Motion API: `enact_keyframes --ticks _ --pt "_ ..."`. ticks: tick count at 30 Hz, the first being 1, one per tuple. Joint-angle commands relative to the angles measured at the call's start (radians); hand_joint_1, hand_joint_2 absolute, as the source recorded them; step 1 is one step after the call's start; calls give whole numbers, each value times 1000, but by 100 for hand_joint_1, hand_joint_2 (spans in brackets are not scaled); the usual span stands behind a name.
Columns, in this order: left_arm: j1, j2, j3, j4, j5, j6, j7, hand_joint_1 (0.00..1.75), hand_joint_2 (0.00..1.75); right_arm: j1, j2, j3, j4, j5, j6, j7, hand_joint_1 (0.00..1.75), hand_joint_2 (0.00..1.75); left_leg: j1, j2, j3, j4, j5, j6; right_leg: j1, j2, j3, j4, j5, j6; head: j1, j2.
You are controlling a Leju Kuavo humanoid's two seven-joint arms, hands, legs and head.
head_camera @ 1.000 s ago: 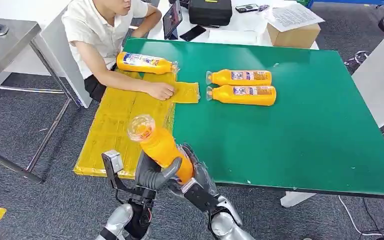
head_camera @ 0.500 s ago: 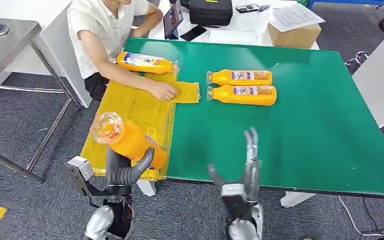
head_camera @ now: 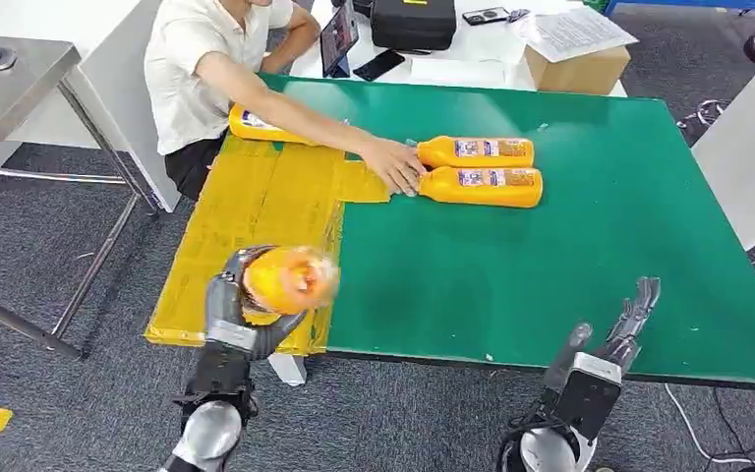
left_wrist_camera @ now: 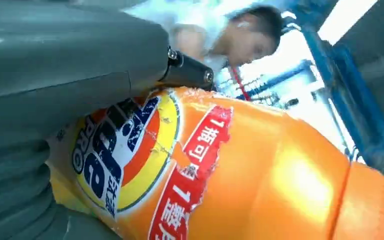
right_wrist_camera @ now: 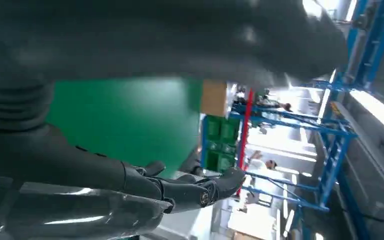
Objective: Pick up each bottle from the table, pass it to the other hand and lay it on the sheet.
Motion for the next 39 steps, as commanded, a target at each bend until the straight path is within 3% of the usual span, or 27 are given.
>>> enact_keyframes --ticks 1,6,11,15,23,24,26,28,30,32,34,39 --pt "-212 104 -70 294 -424 37 146 175 175 -46 -20 63 61 -13 3 0 0 0 1 0 3 -1 0 -2 1 1 3 -1 0 -2 0 0" --pt "-306 98 -25 391 -502 -70 233 175 175 -62 -49 139 113 -61 3 0 0 0 1 0 4 -1 0 -2 1 1 4 -1 0 -2 0 0" --pt "-306 98 -25 391 -502 -70 233 175 175 -62 -49 139 113 -61 3 0 0 0 1 1 6 -1 -1 -3 1 2 6 -1 -1 -2 0 0" --pt "-411 77 29 564 -409 -211 243 175 175 -83 -66 208 169 -99 3 0 0 0 2 1 3 -1 0 -2 1 2 4 -1 0 -2 0 0" --pt "-525 21 68 773 -358 -311 262 175 175 -103 -69 225 208 -127 25 0 0 0 1 -1 2 -1 1 -2 1 0 3 0 0 -1 0 0" --pt "-528 11 70 780 -353 -311 265 105 175 -102 -68 224 212 -127 27 0 0 0 2 -1 5 0 0 -3 2 0 6 0 -1 -2 0 0" --pt "-531 3 69 788 -349 -316 268 103 175 -104 -68 224 215 -128 30 0 0 0 2 -1 4 0 0 -3 1 0 5 -1 -1 -2 0 0" --pt "-552 -3 63 829 -340 -343 276 73 175 -109 -70 228 225 -129 37 0 0 0 1 -1 2 0 1 -2 1 0 3 0 0 -1 0 0" --pt "-560 -3 42 846 -366 -324 290 59 175 -111 -70 228 228 -129 34 0 0 0 1 -1 3 0 1 -2 1 0 4 0 0 -1 0 0" --pt "-560 -3 42 846 -366 -324 290 59 175 -111 -70 228 228 -129 34 0 0 0 2 -1 6 -1 0 -3 2 0 8 -1 -1 -2 0 0" --pt "-565 -5 24 865 -386 -326 302 19 175 -112 -71 227 230 -129 35 0 0 0 1 0 3 0 1 -3 1 1 4 0 0 -1 0 0" --pt "-567 -4 24 900 -368 -374 299 2 175 -121 -73 218 255 -127 40 0 0 0 1 0 4 -1 1 -3 1 1 4 -1 0 -1 0 0"
